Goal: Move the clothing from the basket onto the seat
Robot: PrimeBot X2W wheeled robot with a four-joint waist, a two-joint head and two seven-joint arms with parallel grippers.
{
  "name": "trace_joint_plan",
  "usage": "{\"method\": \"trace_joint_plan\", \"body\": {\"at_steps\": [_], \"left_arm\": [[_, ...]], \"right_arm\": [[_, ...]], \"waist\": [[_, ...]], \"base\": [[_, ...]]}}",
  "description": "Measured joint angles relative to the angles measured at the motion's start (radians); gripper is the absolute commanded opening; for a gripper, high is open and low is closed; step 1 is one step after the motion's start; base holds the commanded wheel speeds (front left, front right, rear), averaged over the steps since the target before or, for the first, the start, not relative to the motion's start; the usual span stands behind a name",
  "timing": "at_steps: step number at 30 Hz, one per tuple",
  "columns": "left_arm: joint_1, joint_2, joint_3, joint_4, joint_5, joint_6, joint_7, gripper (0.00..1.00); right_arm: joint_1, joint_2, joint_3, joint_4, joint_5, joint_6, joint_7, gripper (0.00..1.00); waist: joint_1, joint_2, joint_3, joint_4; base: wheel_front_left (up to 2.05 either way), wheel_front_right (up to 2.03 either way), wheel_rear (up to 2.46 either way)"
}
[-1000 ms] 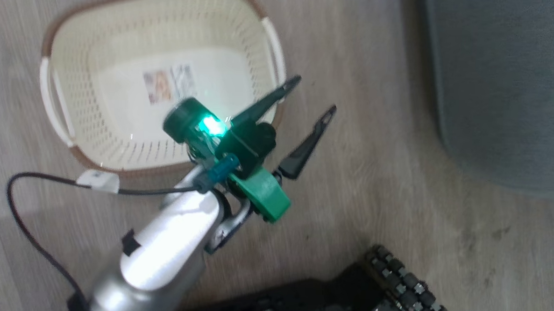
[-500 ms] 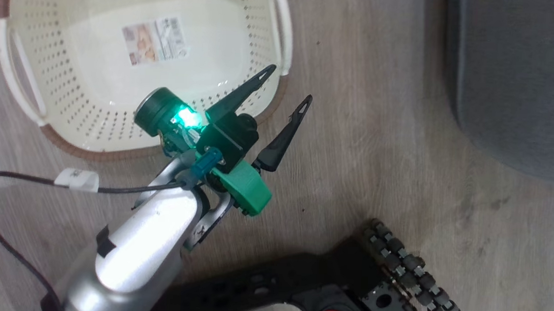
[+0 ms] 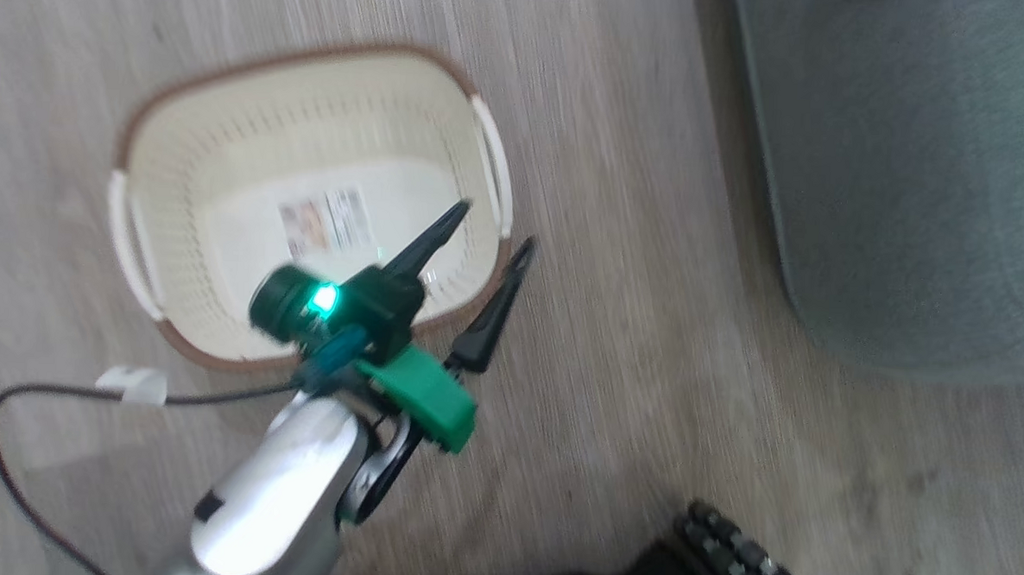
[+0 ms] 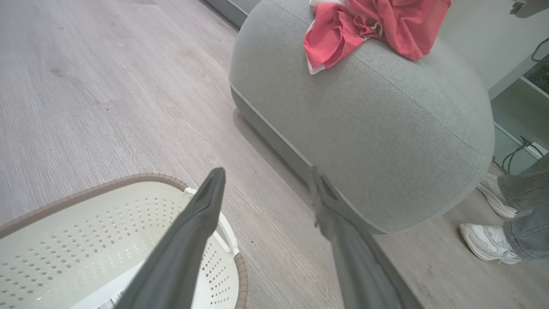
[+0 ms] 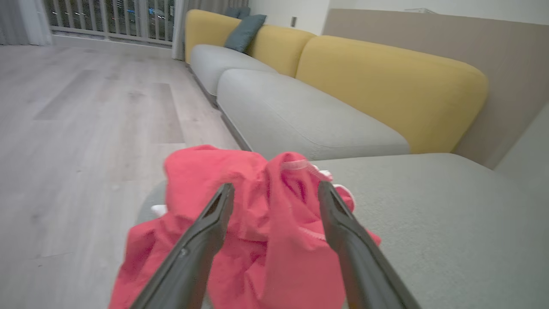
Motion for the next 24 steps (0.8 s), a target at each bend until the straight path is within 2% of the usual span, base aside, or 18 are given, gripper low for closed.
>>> {"method": "trace_joint_plan", "body": {"at_steps": [4,8,10,13,19,24], "left_arm": [[0.068,-0.010,0.036,0.042,-0.032,0.020,-0.035,1.00],[0.112,-0.025,0.086,0.064,-0.059,0.047,-0.048,1.00],[0.131,-0.021,0.127,0.078,-0.071,0.062,-0.055,1.00],[0.165,-0.016,0.176,0.094,-0.073,0.061,-0.055,1.00],[0.240,-0.020,0.320,0.093,-0.065,0.062,-0.056,1.00],[0.282,-0.046,0.415,0.117,-0.028,0.031,-0.056,1.00]], "right_arm": [[0.176,0.025,0.108,-0.135,0.039,0.000,0.000,1.00],[0.331,0.031,0.165,-0.246,0.039,0.000,0.000,1.00],[0.388,0.053,0.188,-0.292,0.042,0.000,0.000,1.00],[0.476,0.109,0.199,-0.350,0.042,0.000,0.000,1.00],[0.644,0.212,0.256,-0.388,0.028,0.000,0.000,1.00],[0.676,0.280,0.263,-0.367,-0.043,0.000,0.000,1.00]], "waist": [[0.0000,0.0000,-0.114,0.016],[0.0000,0.0001,-0.220,0.051],[-0.0001,0.0001,-0.267,0.077],[-0.0001,0.0000,-0.327,0.131],[0.0000,0.0000,-0.422,0.249],[0.0000,0.0000,-0.489,0.315]], "base": [[0.00,0.00,0.00],[0.00,0.00,0.00],[0.00,0.00,0.00],[0.00,0.00,0.00],[0.00,0.00,0.00],[0.00,0.00,0.00]]}}
